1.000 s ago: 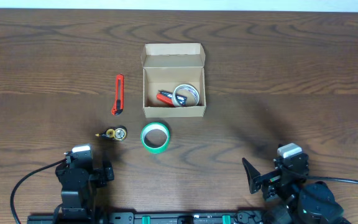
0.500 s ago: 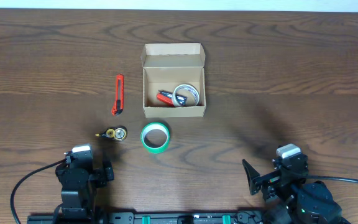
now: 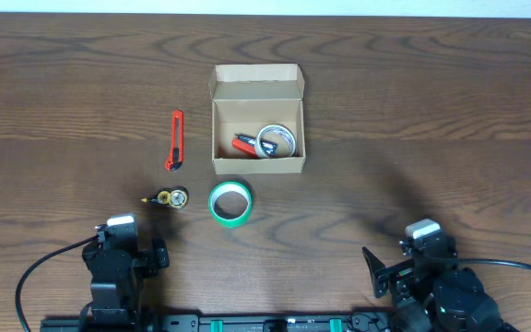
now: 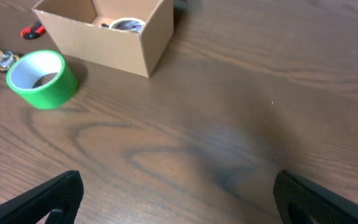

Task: Pack container
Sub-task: 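Reach the left gripper to the red box cutter and grasp it, then lift the box cutter and lower it into the box, release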

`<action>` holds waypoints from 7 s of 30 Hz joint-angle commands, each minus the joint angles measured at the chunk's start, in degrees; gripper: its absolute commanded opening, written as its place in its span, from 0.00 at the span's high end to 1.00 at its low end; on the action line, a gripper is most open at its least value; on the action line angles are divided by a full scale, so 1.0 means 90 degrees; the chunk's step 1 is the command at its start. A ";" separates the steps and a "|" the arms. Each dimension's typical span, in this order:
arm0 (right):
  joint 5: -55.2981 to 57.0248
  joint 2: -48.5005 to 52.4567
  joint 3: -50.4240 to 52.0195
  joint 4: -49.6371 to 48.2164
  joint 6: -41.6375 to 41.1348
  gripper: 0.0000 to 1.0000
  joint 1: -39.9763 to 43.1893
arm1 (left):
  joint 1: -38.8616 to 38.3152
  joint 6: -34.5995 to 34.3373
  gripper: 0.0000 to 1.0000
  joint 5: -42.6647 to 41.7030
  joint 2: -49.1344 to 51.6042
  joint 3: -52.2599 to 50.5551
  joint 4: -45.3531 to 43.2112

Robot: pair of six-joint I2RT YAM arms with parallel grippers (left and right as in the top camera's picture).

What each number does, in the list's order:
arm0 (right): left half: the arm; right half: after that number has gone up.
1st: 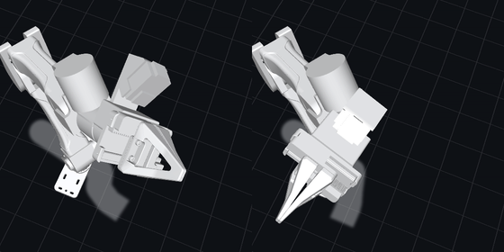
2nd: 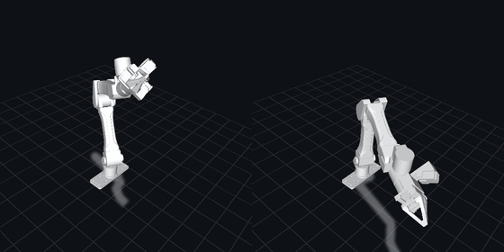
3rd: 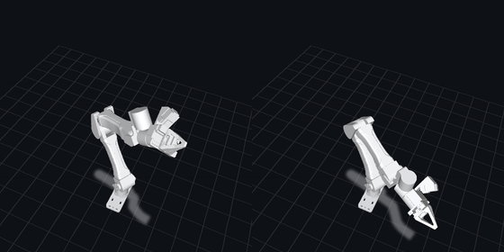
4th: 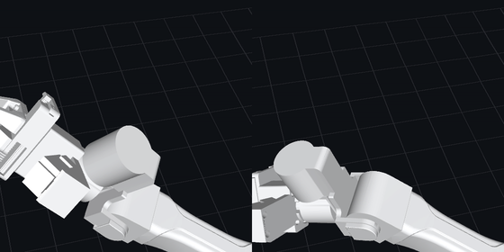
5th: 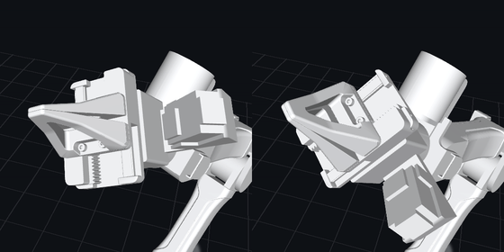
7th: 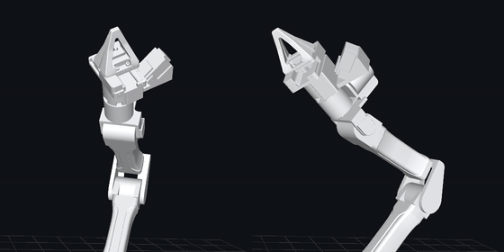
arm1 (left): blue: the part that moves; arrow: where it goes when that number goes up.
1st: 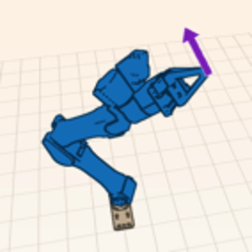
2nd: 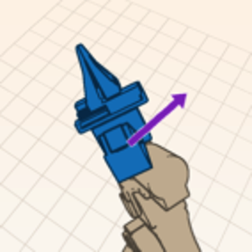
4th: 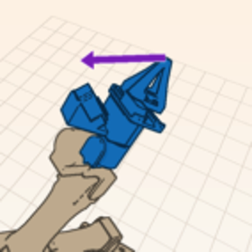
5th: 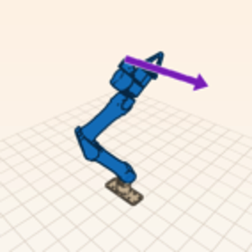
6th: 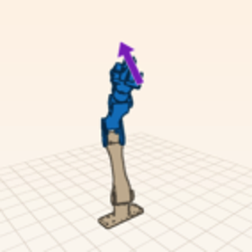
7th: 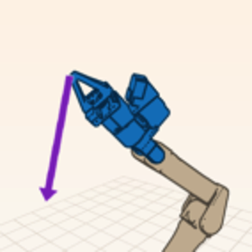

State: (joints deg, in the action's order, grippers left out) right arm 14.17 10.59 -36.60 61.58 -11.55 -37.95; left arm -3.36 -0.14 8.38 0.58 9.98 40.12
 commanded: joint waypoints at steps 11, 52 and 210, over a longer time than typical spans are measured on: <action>0.0068 -0.0051 0.0046 0.0168 -0.0070 0.01 -0.0041 | 0.0039 0.0073 0.05 0.0308 0.0291 0.0243 -0.0061; 0.0068 -0.0051 0.0046 0.0168 -0.0070 0.01 -0.0041 | 0.0163 -0.0673 0.05 -0.1294 1.2866 0.9143 0.0712; 0.0068 -0.0051 0.0046 0.0168 -0.0070 0.01 -0.0041 | -0.3351 -1.1463 0.85 -0.0396 1.3107 0.9559 0.0148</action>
State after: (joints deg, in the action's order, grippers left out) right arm 14.17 10.59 -36.27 63.11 -11.57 -37.95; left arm -33.23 -98.89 5.21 117.25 94.52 41.50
